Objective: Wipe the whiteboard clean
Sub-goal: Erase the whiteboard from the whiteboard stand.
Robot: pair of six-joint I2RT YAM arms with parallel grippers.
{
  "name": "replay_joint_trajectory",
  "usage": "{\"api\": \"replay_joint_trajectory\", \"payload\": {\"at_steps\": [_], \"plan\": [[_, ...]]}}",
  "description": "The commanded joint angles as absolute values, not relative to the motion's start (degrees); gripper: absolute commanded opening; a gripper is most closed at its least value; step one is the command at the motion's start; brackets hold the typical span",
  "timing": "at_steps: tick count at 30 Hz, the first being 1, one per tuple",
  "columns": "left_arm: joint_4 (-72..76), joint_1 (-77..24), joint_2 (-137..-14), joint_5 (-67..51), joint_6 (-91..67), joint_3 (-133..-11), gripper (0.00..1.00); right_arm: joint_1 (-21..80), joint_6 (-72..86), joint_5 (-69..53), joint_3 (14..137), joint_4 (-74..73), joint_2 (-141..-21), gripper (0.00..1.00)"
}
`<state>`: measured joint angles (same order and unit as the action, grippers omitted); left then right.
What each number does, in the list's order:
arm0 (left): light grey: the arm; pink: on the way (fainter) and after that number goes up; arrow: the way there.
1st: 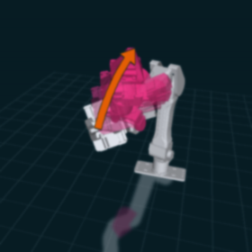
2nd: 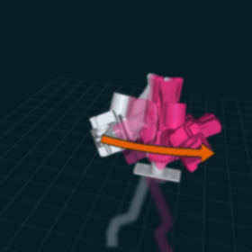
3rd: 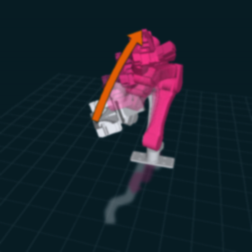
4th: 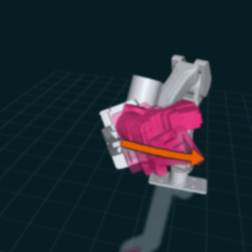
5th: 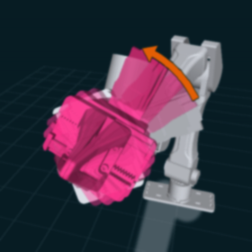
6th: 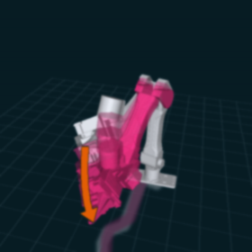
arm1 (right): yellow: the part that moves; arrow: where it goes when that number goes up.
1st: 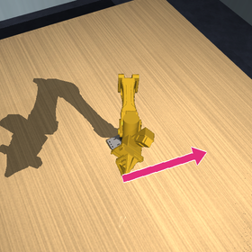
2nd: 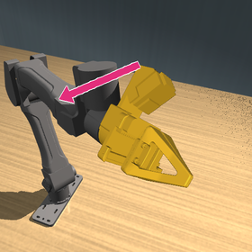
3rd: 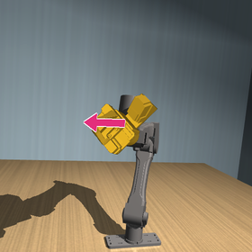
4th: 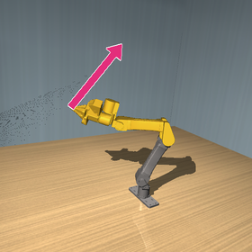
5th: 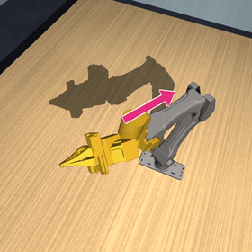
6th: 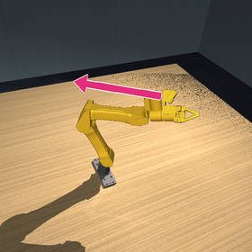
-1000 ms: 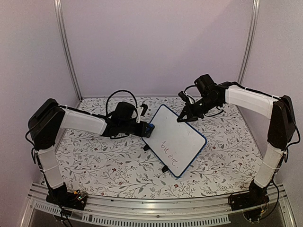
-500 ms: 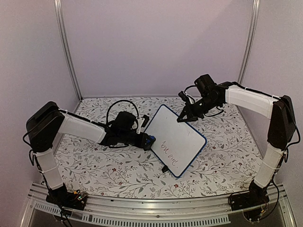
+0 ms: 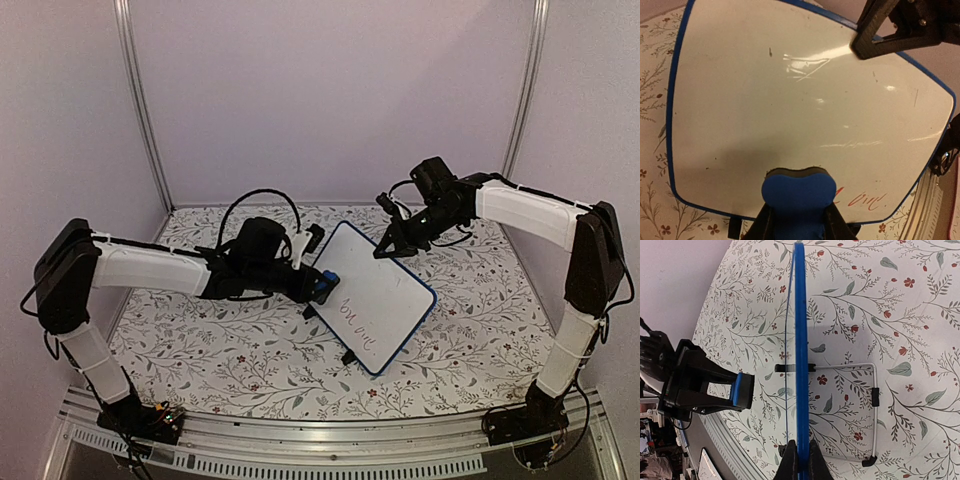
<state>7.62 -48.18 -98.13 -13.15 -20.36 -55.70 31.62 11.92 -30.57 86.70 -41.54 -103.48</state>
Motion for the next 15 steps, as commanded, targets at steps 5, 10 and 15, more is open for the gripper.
{"api": "replay_joint_trajectory", "payload": {"at_steps": [5, 10, 15], "plan": [[2.59, -50.3, -101.49, -11.43, -14.36, -64.1, 0.0, 33.84, 10.55, -28.55, 84.73, -47.18, -105.2, 0.0], [2.48, -51.02, -105.65, -11.36, -14.08, -65.85, 0.0, 33.85, 10.56, -28.49, 84.64, -47.26, -105.2, 0.0], [1.98, -51.61, -107.77, -11.09, -14.29, -65.56, 0.0, 33.84, 10.55, -28.39, 84.46, -47.25, -105.03, 0.0]]}}
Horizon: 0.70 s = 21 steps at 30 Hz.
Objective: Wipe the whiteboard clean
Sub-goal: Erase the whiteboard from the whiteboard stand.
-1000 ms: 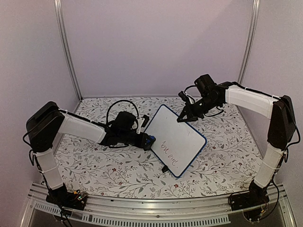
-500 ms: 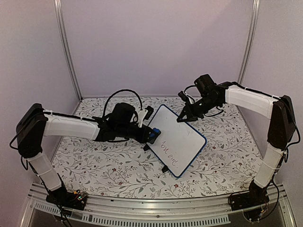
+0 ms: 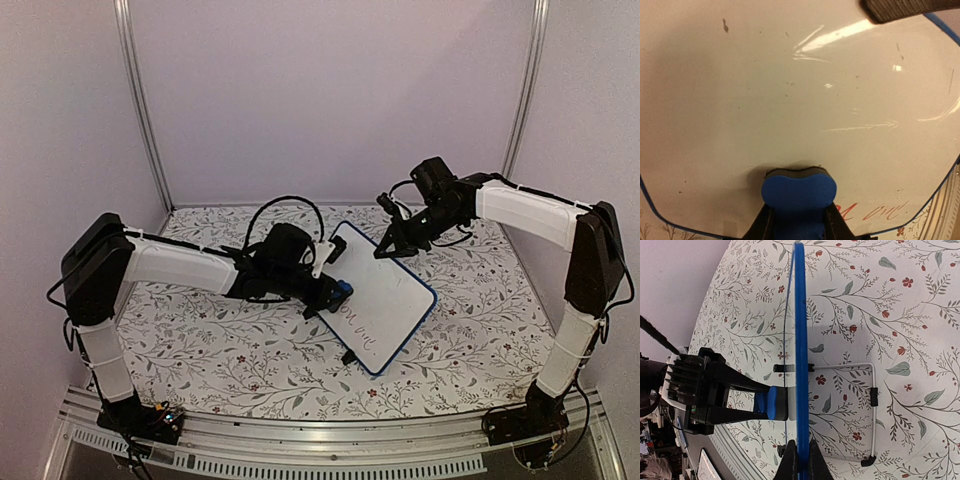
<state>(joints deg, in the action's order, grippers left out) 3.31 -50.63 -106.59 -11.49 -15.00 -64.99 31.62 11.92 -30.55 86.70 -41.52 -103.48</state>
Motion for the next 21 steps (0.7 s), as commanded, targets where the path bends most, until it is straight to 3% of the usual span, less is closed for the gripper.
{"api": "replay_joint_trajectory", "payload": {"at_steps": [1, 21], "plan": [[2.04, -51.84, -107.95, -11.3, -14.37, -65.23, 0.0, 33.84, 10.58, -28.39, 84.46, -47.27, -105.03, 0.0], [1.8, -55.86, -106.26, -12.92, -18.38, -56.38, 0.0, 33.84, 10.65, -28.56, 84.55, -47.28, -105.14, 0.0]]}}
